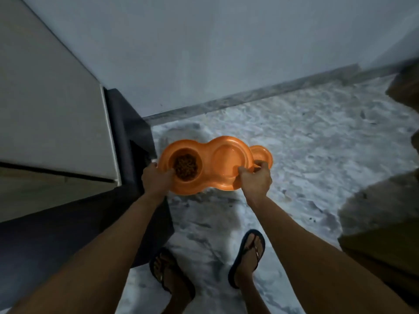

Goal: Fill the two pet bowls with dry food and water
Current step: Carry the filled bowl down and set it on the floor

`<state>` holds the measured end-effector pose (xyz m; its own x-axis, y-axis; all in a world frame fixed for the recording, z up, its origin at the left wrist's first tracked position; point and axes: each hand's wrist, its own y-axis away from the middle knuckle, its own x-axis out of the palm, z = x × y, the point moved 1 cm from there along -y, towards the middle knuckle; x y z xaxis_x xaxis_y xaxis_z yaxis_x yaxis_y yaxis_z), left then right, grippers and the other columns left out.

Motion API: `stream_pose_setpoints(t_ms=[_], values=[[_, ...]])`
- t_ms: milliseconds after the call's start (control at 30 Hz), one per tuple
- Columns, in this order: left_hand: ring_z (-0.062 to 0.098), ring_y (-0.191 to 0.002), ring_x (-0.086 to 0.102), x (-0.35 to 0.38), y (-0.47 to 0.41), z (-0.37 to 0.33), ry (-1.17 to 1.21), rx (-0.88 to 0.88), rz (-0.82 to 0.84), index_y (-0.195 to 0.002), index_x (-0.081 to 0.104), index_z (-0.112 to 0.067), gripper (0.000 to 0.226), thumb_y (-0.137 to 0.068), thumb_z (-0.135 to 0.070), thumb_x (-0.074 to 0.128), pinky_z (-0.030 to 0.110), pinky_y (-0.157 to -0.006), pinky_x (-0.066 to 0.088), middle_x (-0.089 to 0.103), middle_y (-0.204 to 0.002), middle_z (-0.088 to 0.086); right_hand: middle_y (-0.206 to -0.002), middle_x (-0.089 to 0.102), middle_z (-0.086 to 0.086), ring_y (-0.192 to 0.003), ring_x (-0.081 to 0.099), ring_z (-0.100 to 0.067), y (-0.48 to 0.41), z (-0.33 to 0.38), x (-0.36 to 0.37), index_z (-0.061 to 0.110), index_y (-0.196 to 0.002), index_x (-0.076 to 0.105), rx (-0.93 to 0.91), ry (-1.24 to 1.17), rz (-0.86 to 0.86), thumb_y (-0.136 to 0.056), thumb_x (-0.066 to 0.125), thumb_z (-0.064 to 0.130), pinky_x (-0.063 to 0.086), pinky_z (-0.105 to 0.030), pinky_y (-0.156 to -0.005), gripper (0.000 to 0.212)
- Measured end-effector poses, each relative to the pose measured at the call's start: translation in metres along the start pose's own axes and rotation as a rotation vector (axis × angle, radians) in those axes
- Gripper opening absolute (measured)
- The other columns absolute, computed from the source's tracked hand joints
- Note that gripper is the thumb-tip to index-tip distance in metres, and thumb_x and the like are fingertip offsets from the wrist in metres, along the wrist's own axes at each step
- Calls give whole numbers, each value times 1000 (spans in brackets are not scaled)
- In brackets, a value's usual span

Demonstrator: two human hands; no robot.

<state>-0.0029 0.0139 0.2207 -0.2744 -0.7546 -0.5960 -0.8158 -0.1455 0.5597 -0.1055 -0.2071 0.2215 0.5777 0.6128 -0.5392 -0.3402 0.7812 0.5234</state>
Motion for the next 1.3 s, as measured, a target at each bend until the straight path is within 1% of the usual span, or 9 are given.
stream_pose_setpoints(t_ms=[67, 300, 467, 600, 700, 767, 867, 1000, 1300], values=[[19, -68, 56, 26, -31, 24, -10, -30, -32, -83, 59, -4, 17, -80, -19, 66, 25, -50, 38, 59, -78, 10, -116, 63, -8, -109, 60, -31, -31, -23, 32, 19, -123, 54, 0, 5, 24, -69, 78, 34, 50, -51, -96, 60], [39, -97, 63, 105, -136, 100, -182, -105, -161, -102, 66, -1, 36, -82, -31, 63, 39, -72, 50, 66, -102, 22, -111, 65, -12, -105, 62, -34, -118, -98, 143, 17, -119, 57, 2, 51, 39, -70, 77, 29, 52, -47, -92, 54], [40, -107, 62, 142, -192, 147, -217, -204, -229, -111, 66, 1, 37, -84, -24, 64, 45, -85, 53, 65, -113, 24, -114, 66, -11, -105, 62, -32, -154, -147, 208, 14, -122, 57, -12, 74, 70, -71, 75, 27, 52, -41, -89, 55], [38, -109, 63, 160, -219, 180, -190, -227, -263, -114, 64, 5, 40, -82, -21, 67, 43, -85, 52, 65, -114, 26, -108, 66, -12, -97, 64, -31, -169, -177, 246, 14, -118, 56, -11, 70, 98, -70, 74, 24, 54, -43, -83, 52], [37, -108, 62, 171, -228, 199, -132, -198, -283, -112, 61, 8, 40, -81, -17, 68, 44, -85, 51, 63, -114, 28, -109, 66, -12, -99, 63, -31, -179, -192, 262, 13, -119, 55, -7, 84, 111, -72, 74, 22, 52, -39, -81, 52], [36, -114, 60, 177, -232, 205, -101, -188, -281, -118, 58, 8, 44, -82, -15, 67, 41, -89, 50, 61, -120, 27, -110, 65, -12, -98, 62, -29, -185, -198, 268, 12, -120, 54, -5, 91, 122, -73, 75, 21, 48, -34, -77, 52], [33, -120, 56, 183, -237, 208, -70, -198, -270, -127, 52, 8, 49, -85, -12, 65, 38, -94, 47, 57, -129, 25, -107, 65, -11, -94, 63, -28, -191, -203, 274, 12, -121, 53, -5, 102, 125, -75, 73, 19, 51, -37, -75, 50], [36, -111, 60, 186, -244, 213, -73, -182, -267, -115, 57, 10, 40, -83, -13, 65, 44, -88, 52, 60, -121, 29, -105, 65, -9, -92, 64, -28, -194, -202, 279, 12, -118, 53, -1, 107, 115, -74, 73, 18, 55, -42, -79, 48], [34, -109, 62, 193, -249, 227, 4, -204, -203, -116, 57, 6, 39, -82, -10, 66, 42, -86, 53, 64, -115, 23, -101, 65, -11, -89, 64, -28, -198, -211, 281, 10, -107, 54, -13, 123, 104, -78, 70, 12, 54, -42, -76, 34]])
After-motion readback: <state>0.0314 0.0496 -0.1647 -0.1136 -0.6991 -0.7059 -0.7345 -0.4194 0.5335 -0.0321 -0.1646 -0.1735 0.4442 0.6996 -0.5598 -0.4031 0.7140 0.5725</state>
